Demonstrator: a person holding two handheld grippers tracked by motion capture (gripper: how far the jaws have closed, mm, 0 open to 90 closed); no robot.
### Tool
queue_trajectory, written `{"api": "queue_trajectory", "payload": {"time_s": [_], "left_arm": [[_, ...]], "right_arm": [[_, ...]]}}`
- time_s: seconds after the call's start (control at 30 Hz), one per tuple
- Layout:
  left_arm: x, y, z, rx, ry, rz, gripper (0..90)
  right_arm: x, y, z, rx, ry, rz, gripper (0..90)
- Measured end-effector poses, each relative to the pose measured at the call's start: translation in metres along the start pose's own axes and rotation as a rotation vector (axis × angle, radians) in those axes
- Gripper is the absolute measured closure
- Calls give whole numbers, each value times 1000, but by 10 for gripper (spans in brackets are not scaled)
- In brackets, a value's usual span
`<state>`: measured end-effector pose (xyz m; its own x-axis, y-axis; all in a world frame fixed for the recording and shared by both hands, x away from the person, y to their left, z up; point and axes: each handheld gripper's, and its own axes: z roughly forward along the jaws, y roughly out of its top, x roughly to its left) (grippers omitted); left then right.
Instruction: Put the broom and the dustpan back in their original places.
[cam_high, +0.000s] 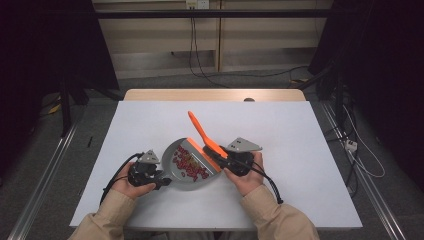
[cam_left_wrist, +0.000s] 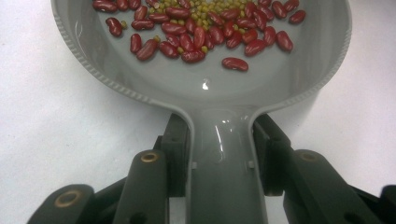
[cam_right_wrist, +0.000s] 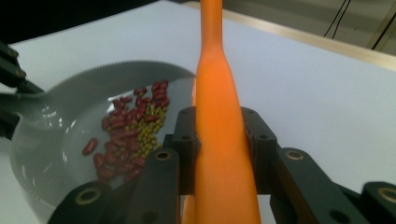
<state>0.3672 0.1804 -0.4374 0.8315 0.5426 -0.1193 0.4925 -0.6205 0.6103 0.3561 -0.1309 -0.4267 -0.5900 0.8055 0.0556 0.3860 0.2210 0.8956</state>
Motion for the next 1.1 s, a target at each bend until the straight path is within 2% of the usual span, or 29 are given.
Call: {"api": "queue_trajectory", "payload": {"time_s": [0.17,0.23,0.3,0.37,0.43,0.5,0.6,0.73,0.8,0.83,0.87,0.93,1.03,1.1], "left_arm": [[3,-4,-3,-47,2,-31,630],[5,-4,-6,-64,24,-42,630],[7,-5,-9,-85,44,-73,630],[11,-5,-11,-89,63,-81,630],[14,-6,-11,-90,101,-97,630],[18,-7,-11,-96,116,-129,629],[24,-9,-11,-99,163,-169,630],[31,-11,-12,-105,212,-231,629],[36,-12,-12,-95,244,-246,629],[37,-13,-12,-100,251,-274,629],[39,-13,-12,-99,253,-287,629],[42,-14,-13,-98,286,-300,629],[45,-16,-12,-92,318,-333,628],[45,-16,-11,-106,317,-346,626]], "right_arm": [[-19,3,-16,-34,-41,46,711],[-30,0,-24,-42,-69,57,711],[-42,-4,-33,-37,-106,65,710],[-54,-9,-42,-37,-139,81,710],[-66,-14,-51,-39,-172,93,710],[-76,-19,-58,-31,-204,91,710],[-88,-26,-67,-26,-244,103,710],[-103,-32,-78,-25,-304,96,710],[-111,-35,-83,-18,-339,95,709],[-114,-37,-86,-15,-362,85,709],[-117,-38,-88,-14,-386,78,710],[-124,-41,-93,-8,-419,76,710],[-128,-45,-97,22,-487,29,709],[-125,-48,-94,67,-523,-16,709]]}}
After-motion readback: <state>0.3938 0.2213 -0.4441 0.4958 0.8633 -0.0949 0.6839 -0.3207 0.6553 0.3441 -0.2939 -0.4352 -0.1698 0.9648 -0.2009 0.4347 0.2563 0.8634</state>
